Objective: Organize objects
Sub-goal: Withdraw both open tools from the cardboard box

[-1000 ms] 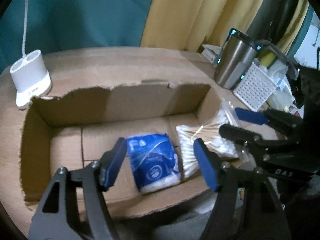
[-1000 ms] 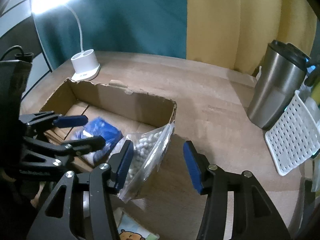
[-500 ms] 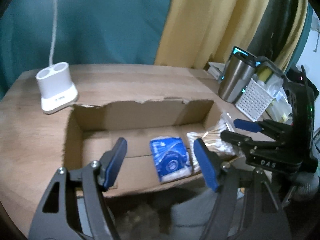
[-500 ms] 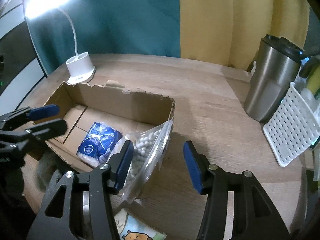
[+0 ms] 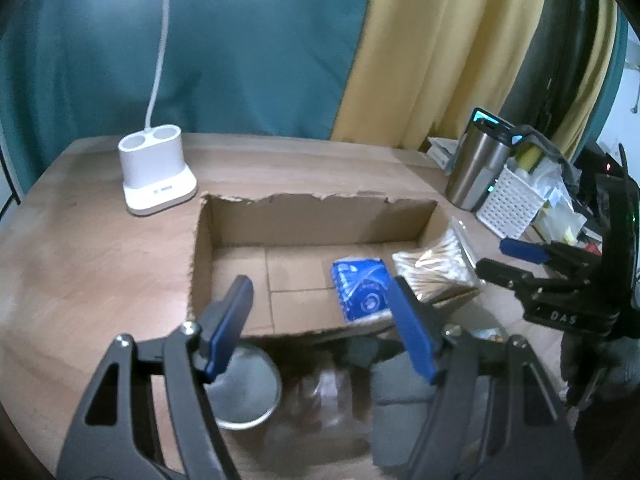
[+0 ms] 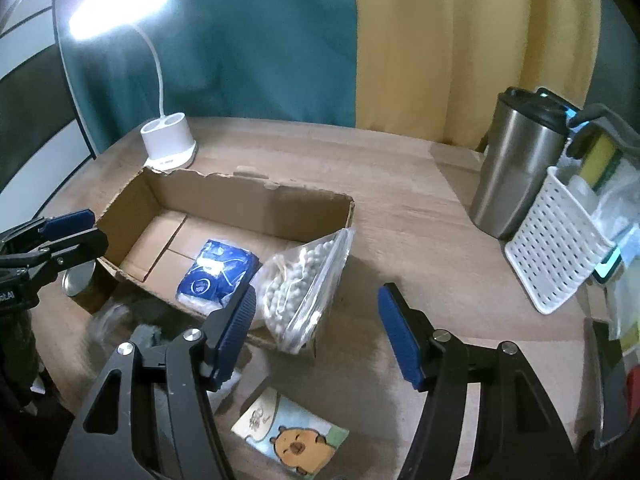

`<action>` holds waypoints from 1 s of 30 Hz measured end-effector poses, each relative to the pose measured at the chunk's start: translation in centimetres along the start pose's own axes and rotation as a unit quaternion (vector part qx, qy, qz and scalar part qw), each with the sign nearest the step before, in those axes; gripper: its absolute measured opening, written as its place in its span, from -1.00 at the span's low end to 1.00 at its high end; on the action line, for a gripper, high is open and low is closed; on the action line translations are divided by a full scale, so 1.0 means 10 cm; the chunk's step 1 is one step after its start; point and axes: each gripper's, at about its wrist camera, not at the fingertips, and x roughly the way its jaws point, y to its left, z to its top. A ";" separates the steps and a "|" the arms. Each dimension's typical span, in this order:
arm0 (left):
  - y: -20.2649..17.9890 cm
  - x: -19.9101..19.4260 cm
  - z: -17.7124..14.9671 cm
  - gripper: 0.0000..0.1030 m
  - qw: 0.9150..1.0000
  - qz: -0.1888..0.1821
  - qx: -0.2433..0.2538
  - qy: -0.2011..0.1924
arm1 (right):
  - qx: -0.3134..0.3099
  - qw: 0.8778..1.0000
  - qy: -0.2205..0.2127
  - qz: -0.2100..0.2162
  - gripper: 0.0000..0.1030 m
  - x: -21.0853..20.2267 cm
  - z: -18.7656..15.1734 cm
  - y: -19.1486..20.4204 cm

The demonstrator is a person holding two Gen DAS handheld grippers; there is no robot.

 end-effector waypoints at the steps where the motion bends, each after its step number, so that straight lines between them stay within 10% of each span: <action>1: 0.02 -0.03 -0.02 0.58 1.000 0.001 -0.001 -0.002 | 0.002 1.000 -0.002 -0.001 0.30 -0.03 -0.01 0.00; 30: 0.32 -0.21 -0.45 0.60 0.999 0.045 -0.007 0.013 | 0.033 0.999 0.001 -0.019 0.54 -0.28 -0.44 0.14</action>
